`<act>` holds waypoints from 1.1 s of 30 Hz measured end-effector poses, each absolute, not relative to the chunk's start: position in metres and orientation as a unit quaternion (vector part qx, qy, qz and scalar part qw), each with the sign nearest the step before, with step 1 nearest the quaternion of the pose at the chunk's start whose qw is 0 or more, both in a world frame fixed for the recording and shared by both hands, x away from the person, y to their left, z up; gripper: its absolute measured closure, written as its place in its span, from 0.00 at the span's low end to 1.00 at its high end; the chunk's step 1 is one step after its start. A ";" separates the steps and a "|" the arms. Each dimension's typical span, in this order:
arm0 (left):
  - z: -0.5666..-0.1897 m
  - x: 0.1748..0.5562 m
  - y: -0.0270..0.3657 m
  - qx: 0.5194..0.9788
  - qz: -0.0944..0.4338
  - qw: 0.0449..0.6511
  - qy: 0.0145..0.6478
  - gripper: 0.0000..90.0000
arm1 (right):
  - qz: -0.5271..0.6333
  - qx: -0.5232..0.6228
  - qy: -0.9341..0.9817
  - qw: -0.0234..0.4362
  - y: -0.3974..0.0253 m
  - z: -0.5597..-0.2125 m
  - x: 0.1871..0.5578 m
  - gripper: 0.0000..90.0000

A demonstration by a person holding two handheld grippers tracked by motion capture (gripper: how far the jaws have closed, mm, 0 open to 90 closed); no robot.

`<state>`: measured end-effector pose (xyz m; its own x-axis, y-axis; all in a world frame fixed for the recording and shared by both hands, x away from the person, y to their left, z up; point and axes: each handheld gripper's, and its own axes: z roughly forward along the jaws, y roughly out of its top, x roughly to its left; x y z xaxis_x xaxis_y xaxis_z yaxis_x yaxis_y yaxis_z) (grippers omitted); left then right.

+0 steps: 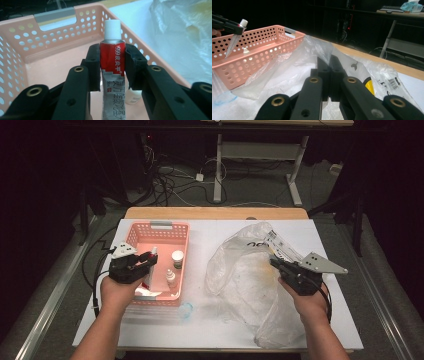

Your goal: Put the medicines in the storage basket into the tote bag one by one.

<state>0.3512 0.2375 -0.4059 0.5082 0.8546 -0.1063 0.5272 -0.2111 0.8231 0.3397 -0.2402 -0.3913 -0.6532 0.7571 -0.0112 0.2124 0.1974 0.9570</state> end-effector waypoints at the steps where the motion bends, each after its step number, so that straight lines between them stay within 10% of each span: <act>1: -0.407 0.349 0.238 0.753 0.193 0.433 0.457 0.74 | 0.540 0.331 0.732 0.252 -0.240 -0.391 0.340 1.00; 33: -0.388 0.327 0.223 0.729 0.198 0.506 0.417 0.74 | 0.535 0.331 0.735 0.253 -0.240 -0.395 0.339 1.00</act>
<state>0.3269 0.2229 -0.3884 0.5743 0.8077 -0.1334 0.4076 -0.1408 0.9022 0.3392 -0.2398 -0.3949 -0.6526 0.7575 -0.0163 0.2164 0.2070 0.9541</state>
